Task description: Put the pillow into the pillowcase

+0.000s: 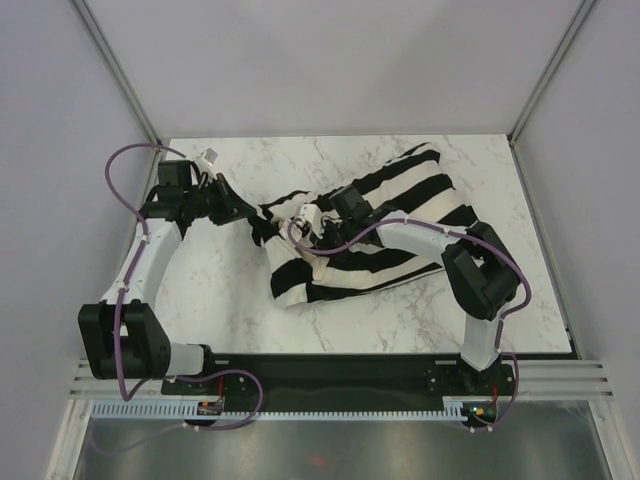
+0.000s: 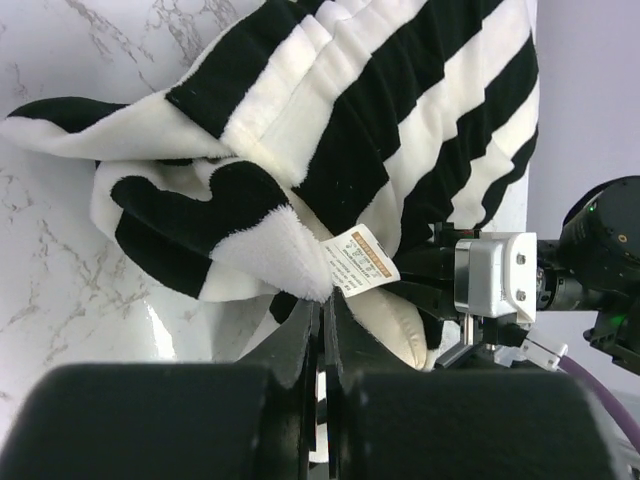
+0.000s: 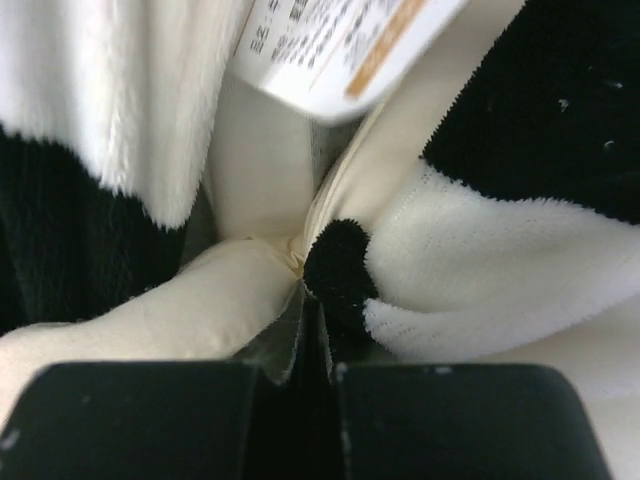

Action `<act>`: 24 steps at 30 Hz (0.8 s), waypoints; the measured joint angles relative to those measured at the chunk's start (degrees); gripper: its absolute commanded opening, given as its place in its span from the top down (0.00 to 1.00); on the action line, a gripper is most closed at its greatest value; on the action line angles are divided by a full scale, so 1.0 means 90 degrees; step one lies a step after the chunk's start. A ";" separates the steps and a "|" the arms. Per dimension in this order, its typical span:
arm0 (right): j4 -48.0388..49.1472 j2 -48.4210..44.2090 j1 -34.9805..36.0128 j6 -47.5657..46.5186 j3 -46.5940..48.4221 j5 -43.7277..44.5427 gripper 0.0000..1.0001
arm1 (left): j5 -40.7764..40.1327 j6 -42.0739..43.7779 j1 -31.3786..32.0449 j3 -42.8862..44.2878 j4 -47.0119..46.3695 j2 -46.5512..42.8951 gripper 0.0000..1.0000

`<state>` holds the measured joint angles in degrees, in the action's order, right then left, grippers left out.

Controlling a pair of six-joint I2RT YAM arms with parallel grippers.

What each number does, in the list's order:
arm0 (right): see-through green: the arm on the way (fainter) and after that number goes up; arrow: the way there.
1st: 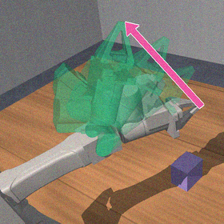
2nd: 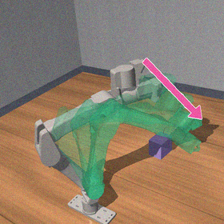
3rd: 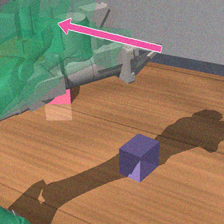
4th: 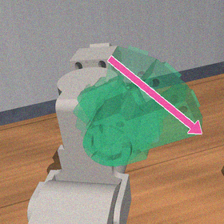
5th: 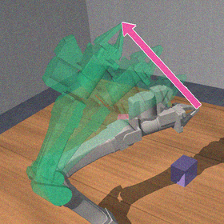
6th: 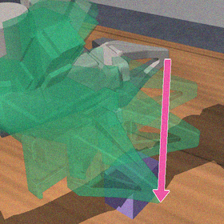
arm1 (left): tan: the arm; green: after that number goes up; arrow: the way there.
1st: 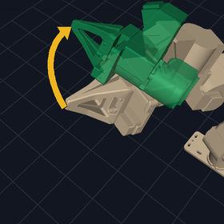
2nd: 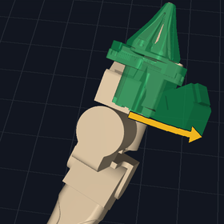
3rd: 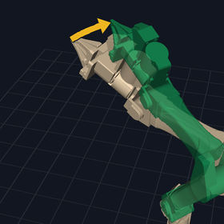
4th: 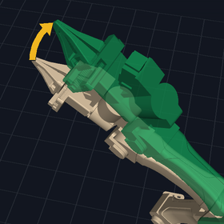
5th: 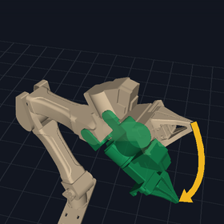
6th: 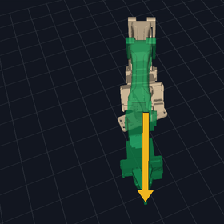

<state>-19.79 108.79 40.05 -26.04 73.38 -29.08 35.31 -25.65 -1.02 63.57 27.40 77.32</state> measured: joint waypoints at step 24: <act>-0.1630 0.0107 -0.0325 0.1171 0.0175 -0.0923 1.00 | -0.0238 0.1365 0.0641 -0.1161 0.0954 0.0143 0.32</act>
<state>-34.46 109.75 37.12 -15.51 74.96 -37.39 33.17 -13.37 4.75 53.12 35.99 78.61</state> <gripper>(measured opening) 0.009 0.616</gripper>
